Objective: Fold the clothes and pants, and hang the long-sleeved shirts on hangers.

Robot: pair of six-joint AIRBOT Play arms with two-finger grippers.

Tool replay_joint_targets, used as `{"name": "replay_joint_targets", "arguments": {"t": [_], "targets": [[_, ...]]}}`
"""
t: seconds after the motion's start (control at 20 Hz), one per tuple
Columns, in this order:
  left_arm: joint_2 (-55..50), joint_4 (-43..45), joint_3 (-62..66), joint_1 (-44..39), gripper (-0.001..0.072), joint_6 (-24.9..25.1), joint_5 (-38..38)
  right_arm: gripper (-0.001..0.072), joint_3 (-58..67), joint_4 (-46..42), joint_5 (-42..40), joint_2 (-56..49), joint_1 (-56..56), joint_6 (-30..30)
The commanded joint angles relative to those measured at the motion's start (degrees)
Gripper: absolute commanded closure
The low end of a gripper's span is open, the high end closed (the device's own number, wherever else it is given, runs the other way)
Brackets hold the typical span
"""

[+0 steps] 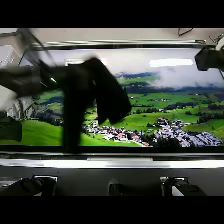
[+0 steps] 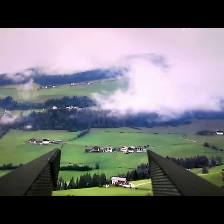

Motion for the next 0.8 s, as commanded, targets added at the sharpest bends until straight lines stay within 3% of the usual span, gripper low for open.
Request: {"name": "replay_joint_targets", "arguments": {"t": [0.0,0.05,0.1,0.15,0.2,0.3,0.4,0.5,0.55,0.6,0.75], "targets": [[-5.44,3.34,-15.32,-8.94,0.0684,-14.10,8.02,0.0085,0.13,-0.26,8.02,1.92,0.07,1.88],[-9.14,0.35,-18.56,-10.29,0.0684,-16.35,11.72,0.0085,-0.15,-0.26,9.14,1.57,0.07,1.97],[-13.38,-5.11,-20.46,-11.43,0.0604,-16.92,14.62,0.0086,-0.31,-0.28,9.90,1.03,0.07,2.01],[-17.31,-11.74,-20.48,-11.93,0.0252,-16.33,15.23,0.0086,-0.35,-0.26,10.54,0.09,0.07,2.45],[-20.02,-18.27,-19.56,-11.61,0.0013,-13.60,14.23,0.0085,-0.35,-0.20,11.41,-1.05,0.07,2.86],[-21.24,-24.22,-16.20,-8.55,0.0006,-3.50,9.03,0.0085,-0.37,0.57,14.49,-4.22,0.07,3.67],[-19.06,-21.53,-11.32,-1.92,0.0006,2.12,-1.31,0.0084,-1.20,3.02,17.55,-8.39,0.07,3.67],[-15.37,-12.83,-7.37,6.43,0.0006,3.04,-14.03,0.0074,-4.37,7.54,18.99,-12.44,0.07,2.99],[-13.07,-7.76,-7.30,10.64,0.0006,3.02,-19.93,0.0016,-7.39,10.62,19.06,-14.45,0.07,1.66],[-11.10,-4.24,-8.28,14.23,0.0006,2.99,-25.05,0.0015,-10.78,13.79,18.82,-16.22,0.07,0.70],[-4.74,-3.39,-20.28,20.44,0.0006,4.04,-32.85,0.0006,-23.17,24.76,16.59,-20.85,0.07,-3.04]]}}
